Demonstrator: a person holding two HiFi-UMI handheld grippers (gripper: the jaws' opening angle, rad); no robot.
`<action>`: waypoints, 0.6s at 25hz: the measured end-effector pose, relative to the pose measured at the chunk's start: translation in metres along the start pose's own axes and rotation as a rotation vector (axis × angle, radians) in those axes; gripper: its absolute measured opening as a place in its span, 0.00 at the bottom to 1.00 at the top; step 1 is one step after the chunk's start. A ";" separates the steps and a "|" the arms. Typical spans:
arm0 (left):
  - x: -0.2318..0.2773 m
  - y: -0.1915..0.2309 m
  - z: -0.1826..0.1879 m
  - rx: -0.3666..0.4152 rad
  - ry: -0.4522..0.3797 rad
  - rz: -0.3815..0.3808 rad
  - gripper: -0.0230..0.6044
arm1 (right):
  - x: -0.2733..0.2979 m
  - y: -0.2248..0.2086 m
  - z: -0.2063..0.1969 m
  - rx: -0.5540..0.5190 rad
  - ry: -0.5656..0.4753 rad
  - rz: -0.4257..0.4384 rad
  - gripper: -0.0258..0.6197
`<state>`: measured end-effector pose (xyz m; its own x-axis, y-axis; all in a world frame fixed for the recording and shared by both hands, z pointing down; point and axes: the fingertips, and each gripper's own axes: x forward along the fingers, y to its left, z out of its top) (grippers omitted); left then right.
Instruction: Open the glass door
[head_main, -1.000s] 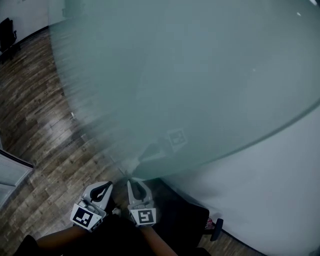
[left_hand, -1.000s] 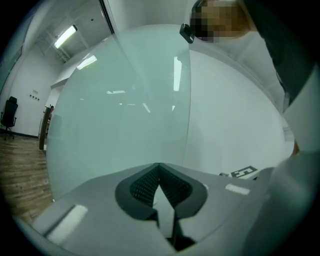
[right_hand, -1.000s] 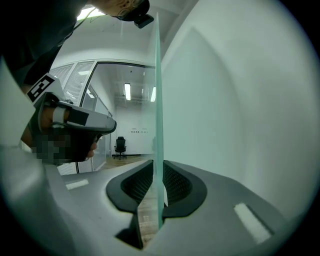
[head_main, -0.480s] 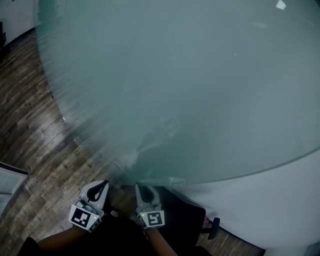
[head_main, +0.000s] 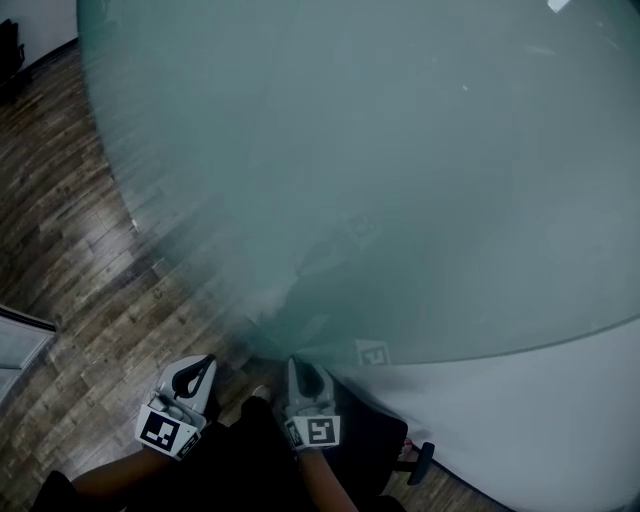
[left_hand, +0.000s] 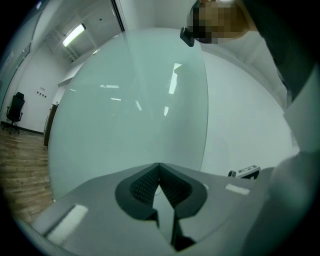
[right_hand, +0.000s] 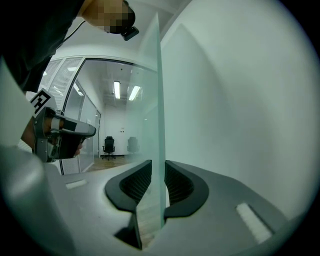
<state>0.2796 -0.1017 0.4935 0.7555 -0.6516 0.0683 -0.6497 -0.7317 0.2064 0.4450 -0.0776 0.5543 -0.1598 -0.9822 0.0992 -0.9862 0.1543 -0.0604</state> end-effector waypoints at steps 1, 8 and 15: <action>0.002 -0.001 0.001 0.001 0.000 0.008 0.04 | 0.002 -0.002 0.002 0.000 0.003 0.009 0.17; 0.013 -0.004 0.015 0.014 -0.037 0.069 0.04 | 0.017 -0.018 0.005 -0.009 0.019 0.069 0.17; 0.023 0.001 0.021 0.010 -0.056 0.122 0.04 | 0.031 -0.036 0.014 -0.039 0.006 0.105 0.17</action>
<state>0.2941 -0.1218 0.4745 0.6653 -0.7456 0.0377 -0.7373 -0.6483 0.1900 0.4765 -0.1149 0.5452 -0.2626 -0.9597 0.1002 -0.9649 0.2607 -0.0317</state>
